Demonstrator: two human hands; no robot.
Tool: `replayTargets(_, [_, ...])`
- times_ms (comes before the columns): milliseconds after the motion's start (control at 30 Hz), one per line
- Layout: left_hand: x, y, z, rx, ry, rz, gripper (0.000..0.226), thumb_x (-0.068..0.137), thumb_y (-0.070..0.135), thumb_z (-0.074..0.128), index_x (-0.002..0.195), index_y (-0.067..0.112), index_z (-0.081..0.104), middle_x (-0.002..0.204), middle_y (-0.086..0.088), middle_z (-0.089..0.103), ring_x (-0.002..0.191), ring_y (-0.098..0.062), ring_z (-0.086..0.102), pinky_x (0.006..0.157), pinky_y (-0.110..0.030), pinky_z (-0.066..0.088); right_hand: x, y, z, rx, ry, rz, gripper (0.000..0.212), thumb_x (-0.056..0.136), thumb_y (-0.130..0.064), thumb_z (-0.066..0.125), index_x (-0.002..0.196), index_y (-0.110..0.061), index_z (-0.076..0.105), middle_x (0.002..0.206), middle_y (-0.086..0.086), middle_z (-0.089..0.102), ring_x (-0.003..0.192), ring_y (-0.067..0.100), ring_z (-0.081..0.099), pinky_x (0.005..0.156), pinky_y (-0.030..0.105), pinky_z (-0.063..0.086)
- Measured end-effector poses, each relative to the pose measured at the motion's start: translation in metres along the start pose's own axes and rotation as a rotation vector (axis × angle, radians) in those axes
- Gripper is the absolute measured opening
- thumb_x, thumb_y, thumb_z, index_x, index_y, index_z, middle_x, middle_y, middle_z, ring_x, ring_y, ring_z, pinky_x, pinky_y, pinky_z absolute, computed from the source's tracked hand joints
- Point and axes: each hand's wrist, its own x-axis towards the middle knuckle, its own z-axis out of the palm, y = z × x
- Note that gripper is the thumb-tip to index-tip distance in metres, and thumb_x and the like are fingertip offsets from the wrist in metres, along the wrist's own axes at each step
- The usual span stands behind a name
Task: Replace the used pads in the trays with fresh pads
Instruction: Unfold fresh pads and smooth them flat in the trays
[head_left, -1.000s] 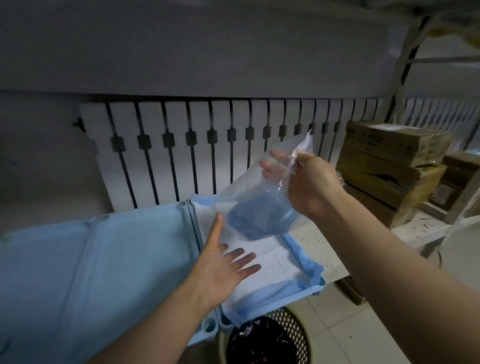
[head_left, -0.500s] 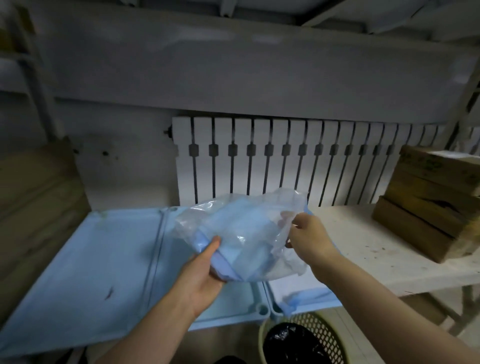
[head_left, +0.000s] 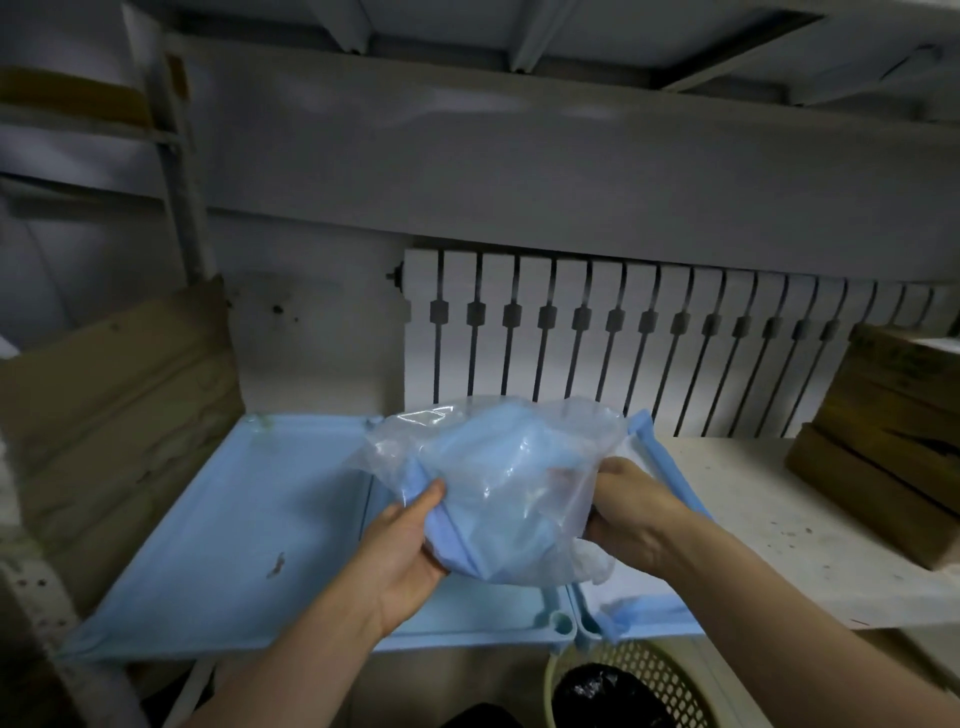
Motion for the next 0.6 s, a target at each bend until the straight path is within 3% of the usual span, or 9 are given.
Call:
replayTargets(67, [0.005,-0.002,-0.002,0.011,0.068,0.019,0.026,0.095,0.015,0.054,0.119,0.007,0.062,0.111,-0.013,0.071,0.094,-0.026,0.070,0.068,-0.037,0.058,-0.001,0.001,0.005,0.023,0.024,-0.011,0.024,0.095,0.009,0.045,0.102,0.004,0.066,0.090,0.021,0.069,0.079,0.029,0.068,0.080,0.051,0.058])
replayTargets(233, [0.017,-0.001,-0.008,0.031,0.214,0.073,0.019,0.095,0.012,0.055,0.111,0.004,0.064,0.091,-0.007,0.073,0.074,-0.019,0.071,0.071,-0.034,0.058,0.003,0.004,0.012,-0.068,0.116,-0.011,0.014,0.094,0.006,0.050,0.096,0.008,0.064,0.104,0.030,0.066,0.093,0.042,0.067,0.076,0.048,0.059])
replayTargets(367, [0.027,0.008,-0.012,0.082,0.282,0.102,0.019,0.096,0.010,0.055,0.113,0.005,0.061,0.094,-0.008,0.069,0.081,-0.022,0.065,0.077,-0.034,0.053,0.009,0.008,0.019,-0.020,0.114,0.015,0.014,0.094,0.003,0.054,0.100,0.008,0.065,0.103,0.026,0.068,0.092,0.038,0.068,0.072,0.044,0.060])
replayTargets(533, [0.037,0.022,-0.021,0.138,0.324,0.099,0.010,0.096,0.010,0.055,0.091,0.009,0.063,0.082,-0.006,0.069,0.063,-0.017,0.067,0.071,-0.032,0.052,0.016,0.012,0.033,0.034,0.093,0.026,0.013,0.094,0.002,0.055,0.101,0.007,0.065,0.103,0.025,0.068,0.092,0.039,0.068,0.073,0.045,0.060])
replayTargets(600, [0.038,0.028,-0.028,0.164,0.337,0.096,0.010,0.096,0.011,0.054,0.097,0.008,0.064,0.090,-0.010,0.069,0.076,-0.023,0.067,0.078,-0.036,0.053,0.018,0.012,0.038,0.051,0.077,0.032,0.012,0.094,0.002,0.055,0.100,0.007,0.064,0.102,0.025,0.068,0.090,0.039,0.068,0.071,0.045,0.060])
